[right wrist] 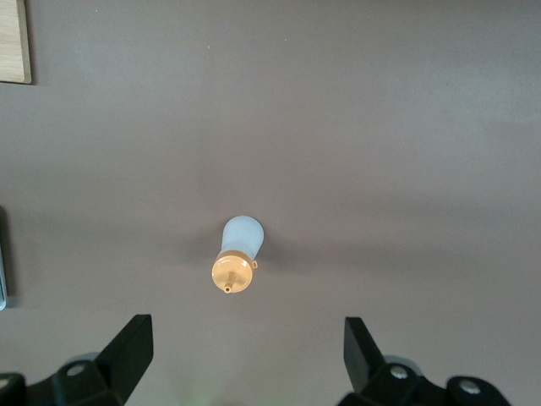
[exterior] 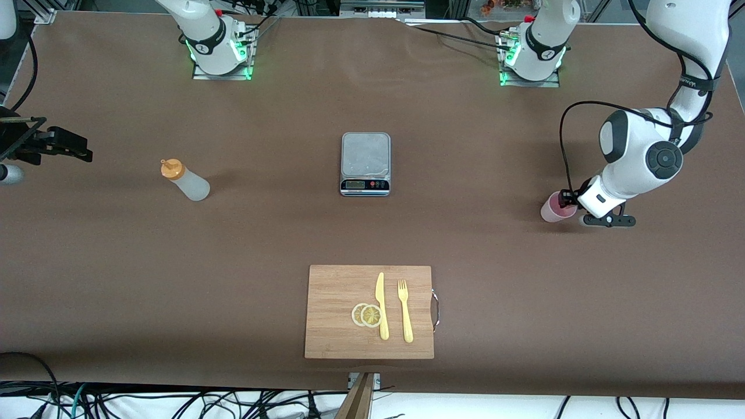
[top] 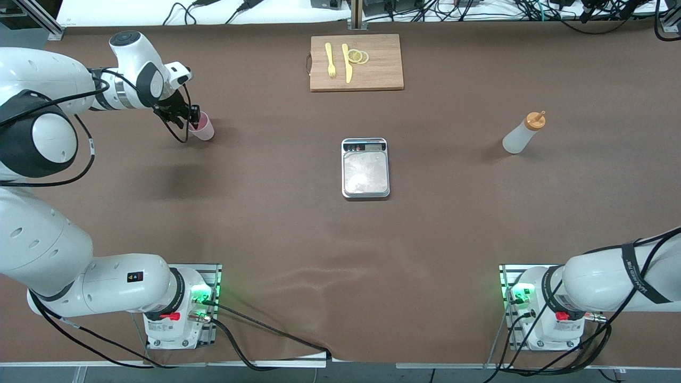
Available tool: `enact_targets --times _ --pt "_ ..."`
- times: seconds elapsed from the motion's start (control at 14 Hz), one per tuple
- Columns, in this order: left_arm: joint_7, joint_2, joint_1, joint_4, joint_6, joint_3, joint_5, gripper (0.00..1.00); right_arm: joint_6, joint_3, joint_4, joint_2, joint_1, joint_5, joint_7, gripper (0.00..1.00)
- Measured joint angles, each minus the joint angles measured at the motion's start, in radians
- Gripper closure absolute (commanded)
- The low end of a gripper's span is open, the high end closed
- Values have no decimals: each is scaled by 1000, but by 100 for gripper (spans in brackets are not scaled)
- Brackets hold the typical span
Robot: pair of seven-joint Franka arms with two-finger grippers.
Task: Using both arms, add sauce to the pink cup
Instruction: 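Lower the left gripper over the pink cup and grasp it, then carry the pink cup with the left gripper onto the scale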
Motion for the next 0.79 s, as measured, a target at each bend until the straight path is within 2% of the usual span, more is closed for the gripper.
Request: enact_targets --times 0.5,0.79 --pt "-1 -23 -4 14 -10 -15 0 100 0 0 0 0 -1 0 0 0" --pt "-54 -77 -14 62 -118 -134 -96 100 0 -1 0 0 -2 0 0 0"
